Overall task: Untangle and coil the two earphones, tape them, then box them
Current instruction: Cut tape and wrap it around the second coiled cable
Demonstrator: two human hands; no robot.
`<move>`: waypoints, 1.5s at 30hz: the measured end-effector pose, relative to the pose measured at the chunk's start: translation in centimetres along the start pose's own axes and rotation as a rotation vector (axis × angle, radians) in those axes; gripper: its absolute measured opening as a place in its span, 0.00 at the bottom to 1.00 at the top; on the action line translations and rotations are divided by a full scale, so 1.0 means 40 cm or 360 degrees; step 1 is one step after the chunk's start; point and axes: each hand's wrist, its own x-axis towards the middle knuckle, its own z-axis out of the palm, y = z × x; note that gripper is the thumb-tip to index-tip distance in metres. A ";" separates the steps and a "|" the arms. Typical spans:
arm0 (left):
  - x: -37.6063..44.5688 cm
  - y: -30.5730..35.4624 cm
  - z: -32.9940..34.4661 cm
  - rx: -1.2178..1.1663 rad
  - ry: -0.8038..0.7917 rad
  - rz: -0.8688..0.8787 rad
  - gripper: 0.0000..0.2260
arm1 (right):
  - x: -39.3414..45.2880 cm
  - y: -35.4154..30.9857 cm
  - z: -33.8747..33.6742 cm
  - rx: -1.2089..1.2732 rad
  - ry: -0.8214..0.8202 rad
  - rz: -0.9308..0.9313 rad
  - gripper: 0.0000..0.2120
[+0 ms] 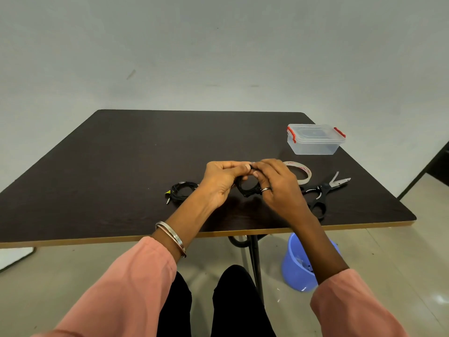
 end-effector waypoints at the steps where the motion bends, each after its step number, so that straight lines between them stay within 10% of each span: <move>1: 0.001 -0.001 0.000 -0.0003 0.0004 0.0009 0.06 | 0.000 0.000 0.000 -0.0010 -0.0009 -0.0003 0.16; 21: 0.014 0.000 0.013 -0.0111 0.0062 -0.0047 0.05 | -0.048 0.005 0.007 -0.0207 -0.0112 -0.0020 0.27; 33: 0.011 -0.011 0.009 -0.0003 -0.0023 0.0026 0.03 | 0.011 -0.027 -0.061 0.1383 0.0087 0.0979 0.12; 45: 0.003 -0.011 0.002 0.0414 -0.0126 0.0261 0.03 | 0.015 -0.010 -0.047 0.1197 -0.0124 0.1003 0.24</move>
